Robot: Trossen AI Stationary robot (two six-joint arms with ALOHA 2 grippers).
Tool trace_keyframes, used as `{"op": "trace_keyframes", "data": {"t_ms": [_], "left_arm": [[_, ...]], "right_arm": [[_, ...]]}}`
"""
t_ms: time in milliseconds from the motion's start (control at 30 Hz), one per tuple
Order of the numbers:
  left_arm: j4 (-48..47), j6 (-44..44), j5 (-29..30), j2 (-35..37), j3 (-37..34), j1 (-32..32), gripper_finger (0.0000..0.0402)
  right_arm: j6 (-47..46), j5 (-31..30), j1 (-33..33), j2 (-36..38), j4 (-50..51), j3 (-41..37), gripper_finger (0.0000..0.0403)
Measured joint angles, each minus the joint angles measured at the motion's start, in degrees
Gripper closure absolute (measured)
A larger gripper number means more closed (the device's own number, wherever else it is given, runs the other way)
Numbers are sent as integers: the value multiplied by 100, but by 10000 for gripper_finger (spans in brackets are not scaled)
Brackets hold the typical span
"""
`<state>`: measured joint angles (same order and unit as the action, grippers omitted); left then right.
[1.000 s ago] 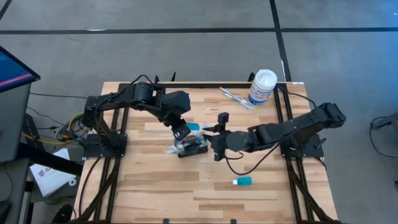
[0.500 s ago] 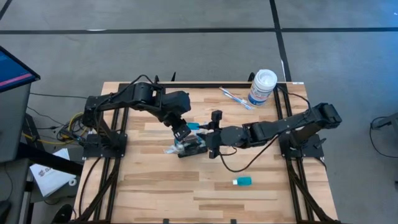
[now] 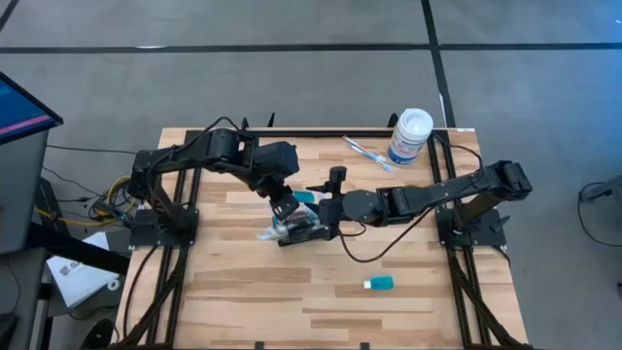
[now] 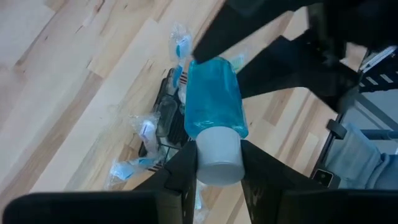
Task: Pick & Place toothbrushing station
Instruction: Put the blue mouthwash into the wire organizer
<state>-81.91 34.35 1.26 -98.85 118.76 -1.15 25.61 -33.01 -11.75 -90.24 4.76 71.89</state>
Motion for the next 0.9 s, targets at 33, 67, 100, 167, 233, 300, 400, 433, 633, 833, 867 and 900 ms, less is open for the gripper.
{"op": "trace_keyframes", "data": {"t_ms": [33,67,100,167,233,300,400,433,633,833,867,900], "left_arm": [[4,0,19,0,0,-1,315],[11,0,27,0,0,0,315],[13,0,27,2,0,0,315],[33,-1,-1,2,0,0,315],[39,0,-13,2,-2,-2,315],[61,-1,-15,2,-2,-7,314],[91,-2,2,2,-2,-4,314],[102,-10,3,2,-2,-2,314],[111,-81,21,2,-2,0,314],[120,-66,-14,2,-2,0,314],[120,-67,-13,2,-2,-2,314],[122,-70,-13,2,-2,0,314]], "right_arm": [[-2,8,15,-3,5,-4,220],[-6,19,34,-24,-28,-2,220],[-7,15,38,-87,-117,4,220],[59,-7,73,-197,-116,-2,222],[130,-24,78,-307,-299,-7,225],[219,-68,104,-363,-471,-6,229],[333,-331,105,-382,-569,-6,240],[332,-429,103,-382,-566,-6,246],[336,-606,30,-356,-521,-4,316],[412,-625,-24,-355,-518,-2,332],[415,-624,-26,-355,-519,-2,332],[415,-622,-24,-354,-516,-2,332]]}}
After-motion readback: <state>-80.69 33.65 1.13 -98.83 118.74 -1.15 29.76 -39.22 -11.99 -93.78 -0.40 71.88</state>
